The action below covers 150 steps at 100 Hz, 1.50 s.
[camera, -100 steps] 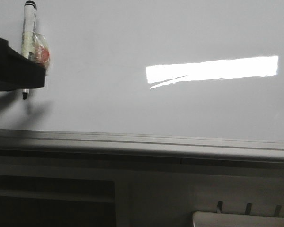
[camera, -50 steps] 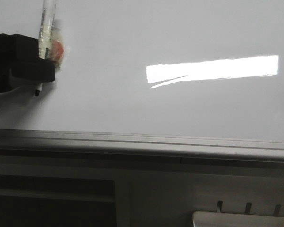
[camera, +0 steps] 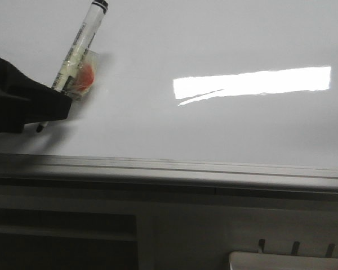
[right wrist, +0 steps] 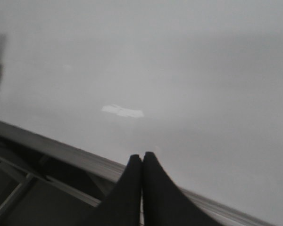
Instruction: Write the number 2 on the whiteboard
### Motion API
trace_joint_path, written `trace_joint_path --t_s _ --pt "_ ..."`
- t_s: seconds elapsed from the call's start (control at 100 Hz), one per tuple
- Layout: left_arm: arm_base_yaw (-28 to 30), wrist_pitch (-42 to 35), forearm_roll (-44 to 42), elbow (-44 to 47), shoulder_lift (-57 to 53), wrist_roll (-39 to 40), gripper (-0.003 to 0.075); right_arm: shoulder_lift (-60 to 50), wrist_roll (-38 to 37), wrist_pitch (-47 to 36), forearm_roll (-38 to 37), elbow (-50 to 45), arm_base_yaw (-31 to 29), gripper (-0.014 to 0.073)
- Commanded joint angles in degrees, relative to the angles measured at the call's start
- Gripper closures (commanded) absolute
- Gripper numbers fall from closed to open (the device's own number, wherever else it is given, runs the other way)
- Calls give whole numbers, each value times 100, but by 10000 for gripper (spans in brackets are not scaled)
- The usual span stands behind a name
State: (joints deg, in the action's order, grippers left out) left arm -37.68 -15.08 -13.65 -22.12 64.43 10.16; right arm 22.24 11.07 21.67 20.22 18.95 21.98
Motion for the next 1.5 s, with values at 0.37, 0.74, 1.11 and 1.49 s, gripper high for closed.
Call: trace_joint_path --t_s 0.37,0.74,1.11,1.49 --pt "-1082 68 -2904 -140 -535 60 740 2096 1353 -134 58 1574 2470 566" --pt "-1082 246 -3245 43 -535 60 740 3263 1441 -1159 15 1786 3173 165" --pt "-1082 -198 -3432 52 -535 60 741 3853 1441 -1402 15 2089 3224 165" --pt "-1082 -246 -3432 52 -535 60 741 4050 1441 -1247 15 2144 3224 664"
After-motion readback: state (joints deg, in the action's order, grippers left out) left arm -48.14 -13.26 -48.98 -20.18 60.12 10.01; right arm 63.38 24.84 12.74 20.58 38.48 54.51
